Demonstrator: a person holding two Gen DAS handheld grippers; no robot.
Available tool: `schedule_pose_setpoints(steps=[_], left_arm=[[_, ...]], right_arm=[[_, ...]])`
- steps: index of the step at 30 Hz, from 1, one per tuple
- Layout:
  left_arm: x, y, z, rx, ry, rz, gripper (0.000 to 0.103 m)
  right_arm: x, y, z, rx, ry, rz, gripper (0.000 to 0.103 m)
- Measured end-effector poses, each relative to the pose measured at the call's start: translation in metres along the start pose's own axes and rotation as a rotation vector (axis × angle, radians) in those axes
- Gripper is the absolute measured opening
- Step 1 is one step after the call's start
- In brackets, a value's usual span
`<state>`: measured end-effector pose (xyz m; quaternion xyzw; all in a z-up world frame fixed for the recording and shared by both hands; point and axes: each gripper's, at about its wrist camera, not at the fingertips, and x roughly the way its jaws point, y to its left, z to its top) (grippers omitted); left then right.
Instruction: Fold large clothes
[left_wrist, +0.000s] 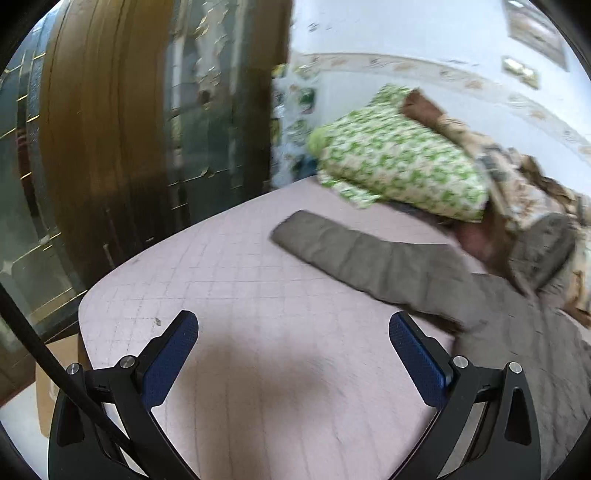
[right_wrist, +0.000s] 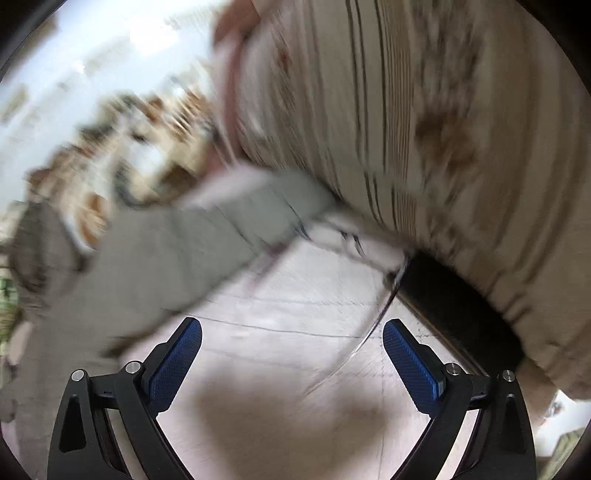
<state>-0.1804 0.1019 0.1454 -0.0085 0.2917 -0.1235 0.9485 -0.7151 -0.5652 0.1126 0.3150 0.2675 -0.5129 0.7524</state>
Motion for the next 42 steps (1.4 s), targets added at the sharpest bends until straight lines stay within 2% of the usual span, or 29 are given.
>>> schedule_pose_setpoints(steps=[3, 4, 6, 10, 12, 13, 16, 18, 21, 25, 28, 31, 33, 35, 37, 42], left_arm=[[-0.029, -0.02, -0.003, 0.02, -0.001, -0.092, 0.103], [-0.045, -0.028, -0.014, 0.032, -0.005, -0.123, 0.103], [-0.07, -0.045, -0.025, 0.073, -0.004, -0.196, 0.103], [-0.107, -0.081, -0.053, 0.138, 0.018, -0.308, 0.103], [-0.123, -0.105, -0.071, 0.149, 0.049, -0.363, 0.103], [-0.13, -0.11, -0.079, 0.156, 0.051, -0.375, 0.103], [-0.147, -0.136, -0.11, 0.242, 0.043, -0.38, 0.103], [-0.152, -0.151, -0.117, 0.31, 0.049, -0.394, 0.103], [-0.157, -0.161, -0.113, 0.348, 0.011, -0.408, 0.103], [-0.152, -0.174, -0.094, 0.362, -0.039, -0.405, 0.103], [-0.132, -0.196, -0.087, 0.375, -0.058, -0.357, 0.103], [-0.112, -0.2, -0.099, 0.344, -0.032, -0.339, 0.103], [-0.096, -0.199, -0.11, 0.34, 0.034, -0.352, 0.103], [-0.078, -0.202, -0.115, 0.356, 0.136, -0.354, 0.103], [-0.07, -0.202, -0.115, 0.357, 0.146, -0.331, 0.103], [-0.06, -0.205, -0.12, 0.38, 0.151, -0.315, 0.103]], right_arm=[[-0.062, 0.026, -0.019, -0.054, -0.114, 0.131, 0.101], [-0.083, 0.038, -0.03, -0.077, -0.147, 0.191, 0.101], [-0.107, 0.059, -0.051, -0.097, -0.176, 0.308, 0.101], [-0.136, 0.102, -0.098, -0.138, -0.148, 0.553, 0.101], [-0.142, 0.122, -0.12, -0.16, -0.09, 0.675, 0.101], [-0.148, 0.135, -0.128, -0.184, -0.073, 0.698, 0.101], [-0.156, 0.164, -0.153, -0.266, -0.062, 0.688, 0.101], [-0.154, 0.179, -0.164, -0.296, -0.013, 0.688, 0.101], [-0.159, 0.192, -0.172, -0.34, 0.008, 0.705, 0.101], [-0.166, 0.206, -0.164, -0.393, -0.035, 0.664, 0.101], [-0.163, 0.217, -0.155, -0.404, -0.05, 0.631, 0.101], [-0.16, 0.22, -0.158, -0.415, -0.073, 0.627, 0.101], [-0.151, 0.224, -0.165, -0.407, -0.023, 0.643, 0.101], [-0.142, 0.23, -0.172, -0.4, 0.036, 0.684, 0.1], [-0.137, 0.238, -0.179, -0.433, 0.073, 0.688, 0.098], [-0.14, 0.252, -0.183, -0.468, 0.052, 0.683, 0.098]])
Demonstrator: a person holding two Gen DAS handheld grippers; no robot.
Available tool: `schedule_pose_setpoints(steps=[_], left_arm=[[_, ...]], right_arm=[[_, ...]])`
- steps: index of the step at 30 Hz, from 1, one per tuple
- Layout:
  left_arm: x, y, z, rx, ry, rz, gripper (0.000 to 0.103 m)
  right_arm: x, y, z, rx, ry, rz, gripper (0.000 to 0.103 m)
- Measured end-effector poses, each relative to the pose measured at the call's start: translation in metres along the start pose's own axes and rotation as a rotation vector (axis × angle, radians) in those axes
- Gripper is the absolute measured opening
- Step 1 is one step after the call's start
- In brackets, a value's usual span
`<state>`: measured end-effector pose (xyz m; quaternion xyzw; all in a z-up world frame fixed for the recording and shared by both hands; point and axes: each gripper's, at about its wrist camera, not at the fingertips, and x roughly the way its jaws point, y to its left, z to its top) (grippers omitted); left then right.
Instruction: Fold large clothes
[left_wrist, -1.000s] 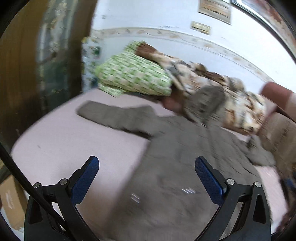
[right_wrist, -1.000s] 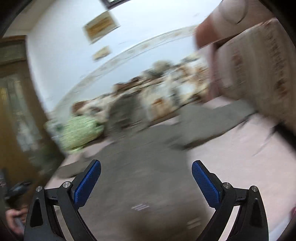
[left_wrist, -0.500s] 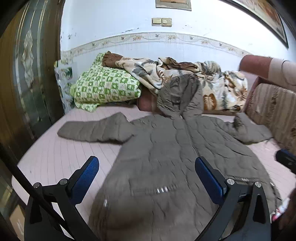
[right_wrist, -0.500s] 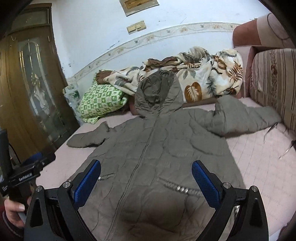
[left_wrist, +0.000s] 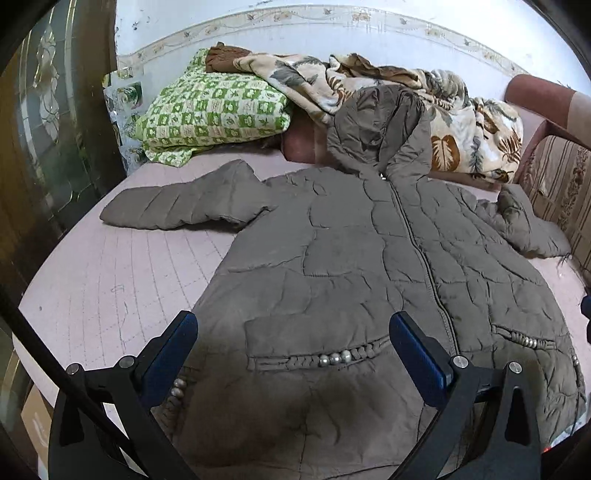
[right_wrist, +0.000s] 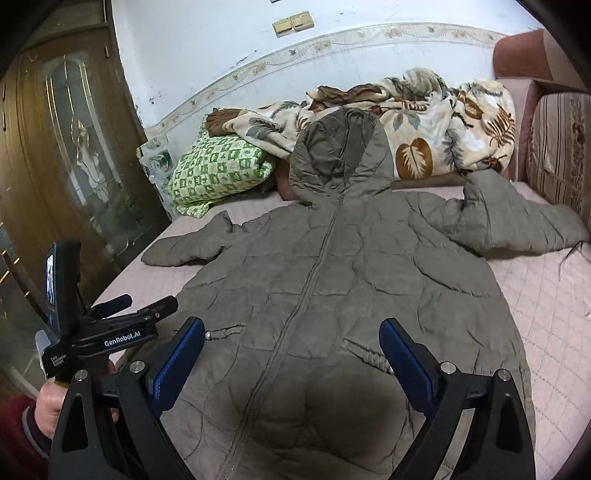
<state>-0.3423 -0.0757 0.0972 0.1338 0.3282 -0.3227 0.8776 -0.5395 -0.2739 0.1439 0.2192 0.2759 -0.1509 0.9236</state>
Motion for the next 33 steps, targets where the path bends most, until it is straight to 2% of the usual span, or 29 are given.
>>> schedule_pose_setpoints(steps=[4, 8, 33], left_arm=[[0.001, -0.001, -0.004, 0.011, 0.001, 0.008, 0.103], [-0.005, -0.003, -0.003, 0.034, -0.031, 0.03, 0.103], [-0.004, -0.005, 0.0, 0.028, -0.018, 0.045, 0.103]], right_arm=[[0.006, 0.003, -0.001, 0.013, 0.013, 0.009, 0.098], [0.01, 0.003, -0.002, 0.025, 0.036, 0.005, 0.098], [-0.004, -0.025, -0.003, 0.114, 0.017, -0.005, 0.098]])
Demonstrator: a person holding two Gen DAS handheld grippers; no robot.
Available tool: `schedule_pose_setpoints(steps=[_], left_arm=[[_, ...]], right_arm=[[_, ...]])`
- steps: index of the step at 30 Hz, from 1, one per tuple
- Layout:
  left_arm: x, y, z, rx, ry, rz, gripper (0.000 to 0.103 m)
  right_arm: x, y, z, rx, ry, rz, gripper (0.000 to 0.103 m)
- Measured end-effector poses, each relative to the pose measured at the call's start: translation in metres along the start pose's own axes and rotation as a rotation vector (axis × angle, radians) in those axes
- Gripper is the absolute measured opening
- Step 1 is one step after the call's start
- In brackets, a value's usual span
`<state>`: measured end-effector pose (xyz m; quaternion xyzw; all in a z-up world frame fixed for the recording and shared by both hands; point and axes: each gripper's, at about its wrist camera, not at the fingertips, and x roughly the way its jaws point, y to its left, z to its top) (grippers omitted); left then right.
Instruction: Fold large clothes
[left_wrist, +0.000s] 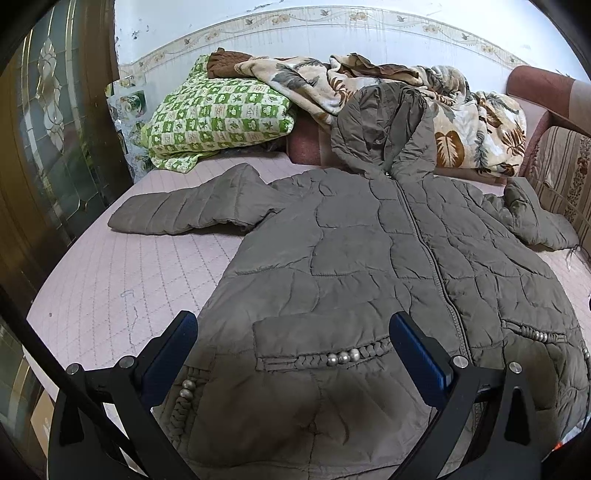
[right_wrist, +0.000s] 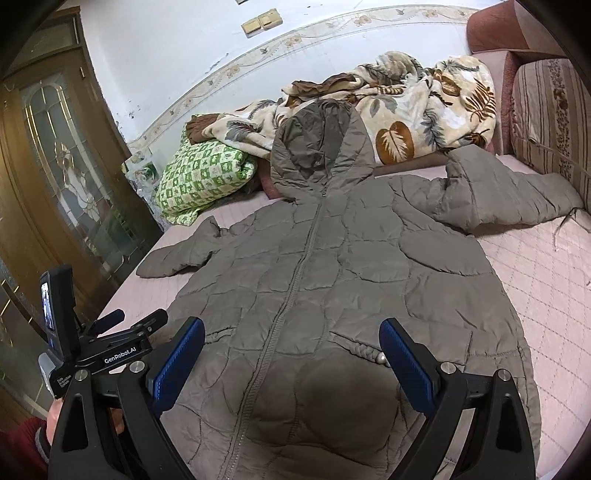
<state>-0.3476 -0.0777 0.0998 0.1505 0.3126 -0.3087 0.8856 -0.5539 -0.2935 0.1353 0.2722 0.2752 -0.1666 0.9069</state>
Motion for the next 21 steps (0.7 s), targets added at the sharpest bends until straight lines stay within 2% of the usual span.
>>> schedule_pose_setpoints(steps=[5, 10, 12, 14, 16, 21], left_arm=[[0.007, 0.0, 0.028, -0.032, -0.047, 0.022, 0.103], [0.038, -0.014, 0.067, -0.027, -0.114, 0.072, 0.103], [0.054, -0.02, 0.069, -0.003, -0.089, 0.09, 0.103], [0.065, -0.02, 0.069, -0.006, -0.031, 0.04, 0.103], [0.067, -0.022, 0.068, 0.005, -0.022, 0.02, 0.103], [0.071, -0.028, 0.065, 0.052, -0.008, 0.009, 0.103]], right_arm=[[-0.011, -0.027, 0.019, 0.093, -0.034, 0.008, 0.098], [-0.038, -0.086, 0.058, 0.23, -0.111, -0.052, 0.097], [-0.044, -0.109, 0.077, 0.262, -0.113, -0.085, 0.091], [-0.055, -0.14, 0.101, 0.299, -0.119, -0.13, 0.088], [-0.069, -0.176, 0.122, 0.36, -0.138, -0.169, 0.08], [-0.083, -0.285, 0.164, 0.509, -0.143, -0.302, 0.079]])
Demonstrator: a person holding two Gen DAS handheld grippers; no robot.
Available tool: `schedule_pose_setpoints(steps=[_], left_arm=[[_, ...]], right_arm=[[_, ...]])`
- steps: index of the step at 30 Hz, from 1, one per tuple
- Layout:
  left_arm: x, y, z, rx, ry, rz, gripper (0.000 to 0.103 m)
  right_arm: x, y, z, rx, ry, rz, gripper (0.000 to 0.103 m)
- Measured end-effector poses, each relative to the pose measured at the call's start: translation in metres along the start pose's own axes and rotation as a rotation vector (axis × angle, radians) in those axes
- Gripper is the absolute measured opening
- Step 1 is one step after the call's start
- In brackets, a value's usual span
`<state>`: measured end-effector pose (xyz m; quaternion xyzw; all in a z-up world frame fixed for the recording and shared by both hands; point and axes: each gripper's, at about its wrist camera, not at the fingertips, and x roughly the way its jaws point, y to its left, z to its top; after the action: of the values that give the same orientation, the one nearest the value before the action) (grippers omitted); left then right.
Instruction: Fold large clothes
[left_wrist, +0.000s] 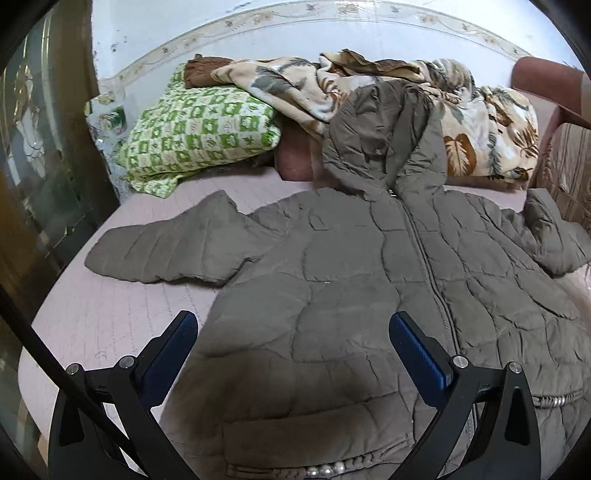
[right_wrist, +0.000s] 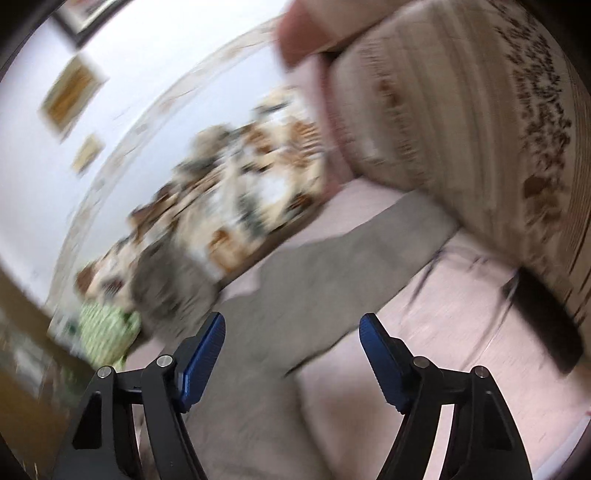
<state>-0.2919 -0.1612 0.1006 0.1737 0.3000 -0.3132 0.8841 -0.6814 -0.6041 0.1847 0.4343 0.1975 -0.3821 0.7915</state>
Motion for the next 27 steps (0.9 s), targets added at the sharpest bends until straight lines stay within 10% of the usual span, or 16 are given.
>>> schedule_pose_setpoints(steps=[11, 21, 27], left_arm=[[0.014, -0.011, -0.001, 0.053, 0.022, -0.009, 0.103], [0.025, -0.011, -0.002, 0.04, 0.045, -0.018, 0.103], [0.03, -0.012, -0.002, 0.044, 0.062, -0.028, 0.103]], right_arm=[[0.099, -0.117, 0.068, 0.223, 0.069, -0.207, 0.068], [0.159, -0.147, 0.074, 0.279, 0.069, -0.412, 0.067], [0.187, -0.156, 0.072, 0.285, 0.054, -0.484, 0.049]])
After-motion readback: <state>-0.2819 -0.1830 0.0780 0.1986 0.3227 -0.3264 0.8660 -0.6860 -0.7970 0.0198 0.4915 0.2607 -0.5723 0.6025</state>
